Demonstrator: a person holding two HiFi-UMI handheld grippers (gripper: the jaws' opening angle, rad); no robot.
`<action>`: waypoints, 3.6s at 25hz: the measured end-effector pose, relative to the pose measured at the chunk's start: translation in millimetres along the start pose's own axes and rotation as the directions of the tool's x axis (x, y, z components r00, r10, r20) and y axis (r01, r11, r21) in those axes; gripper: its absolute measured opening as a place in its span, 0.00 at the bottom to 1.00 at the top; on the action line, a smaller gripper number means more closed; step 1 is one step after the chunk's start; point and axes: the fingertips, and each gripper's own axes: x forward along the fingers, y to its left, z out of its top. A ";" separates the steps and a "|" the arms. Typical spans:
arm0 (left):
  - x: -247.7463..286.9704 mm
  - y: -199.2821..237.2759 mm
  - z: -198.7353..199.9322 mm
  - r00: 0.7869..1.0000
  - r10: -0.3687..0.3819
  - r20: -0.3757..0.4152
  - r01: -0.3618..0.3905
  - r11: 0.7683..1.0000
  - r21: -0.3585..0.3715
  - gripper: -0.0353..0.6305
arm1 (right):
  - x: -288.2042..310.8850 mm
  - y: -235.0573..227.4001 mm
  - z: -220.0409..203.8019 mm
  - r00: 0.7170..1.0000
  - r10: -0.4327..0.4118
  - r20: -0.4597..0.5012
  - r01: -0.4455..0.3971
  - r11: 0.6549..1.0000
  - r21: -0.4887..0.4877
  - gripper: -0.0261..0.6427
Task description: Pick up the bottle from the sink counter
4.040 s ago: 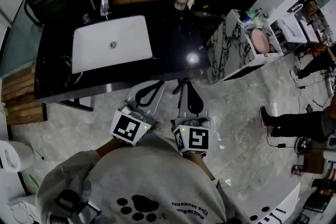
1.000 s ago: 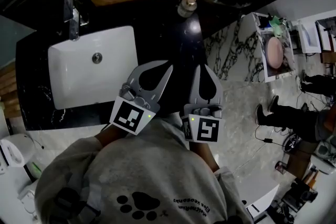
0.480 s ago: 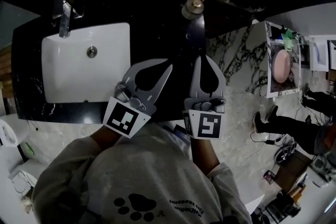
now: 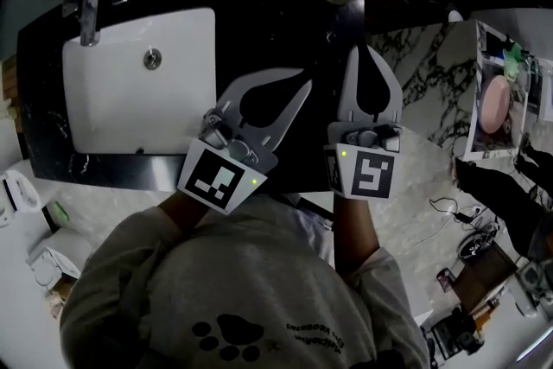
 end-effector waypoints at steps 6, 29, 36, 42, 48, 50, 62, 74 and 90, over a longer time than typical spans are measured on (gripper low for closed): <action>17.5 5.1 -14.2 1.000 0.001 -0.005 -0.001 0.999 -0.036 0.06 | 23.0 -6.9 -22.2 0.999 0.038 -0.029 -0.038 0.999 0.028 0.04; 47.0 24.9 -46.9 0.998 0.043 -0.038 -0.046 0.994 -0.097 0.06 | 73.5 -30.5 -66.3 0.991 0.060 -0.118 -0.057 0.998 0.035 0.16; 50.5 26.6 -49.9 0.998 0.048 -0.042 -0.052 0.993 -0.110 0.06 | 83.6 -35.2 -75.3 0.985 0.074 -0.155 -0.066 0.996 0.055 0.27; 50.5 27.4 -52.9 0.997 0.049 -0.051 -0.055 0.992 -0.112 0.06 | 96.0 -41.0 -90.8 0.973 0.102 -0.206 -0.092 0.994 0.058 0.41; 48.4 29.9 -53.2 0.997 0.055 -0.048 -0.060 0.991 -0.117 0.06 | 113.3 -38.0 -102.0 0.957 0.109 -0.271 -0.090 0.993 0.081 0.53; 47.6 31.6 -53.1 0.997 0.060 -0.046 -0.065 0.990 -0.125 0.06 | 116.7 -39.0 -106.6 0.951 0.102 -0.291 -0.078 0.992 0.095 0.55; 45.3 36.1 -54.1 0.997 0.066 -0.050 -0.072 0.988 -0.133 0.06 | 136.6 -44.6 -115.9 0.936 0.083 -0.342 -0.055 0.994 0.090 0.56; 42.9 36.0 -51.8 0.997 0.066 -0.050 -0.072 0.987 -0.141 0.06 | 145.2 -44.4 -119.3 0.926 0.071 -0.370 -0.047 0.996 0.073 0.55; 11.5 34.5 -15.8 0.997 0.074 -0.014 -0.075 0.992 -0.102 0.06 | 138.9 -39.5 -120.0 0.924 0.073 -0.376 -0.051 0.996 0.068 0.53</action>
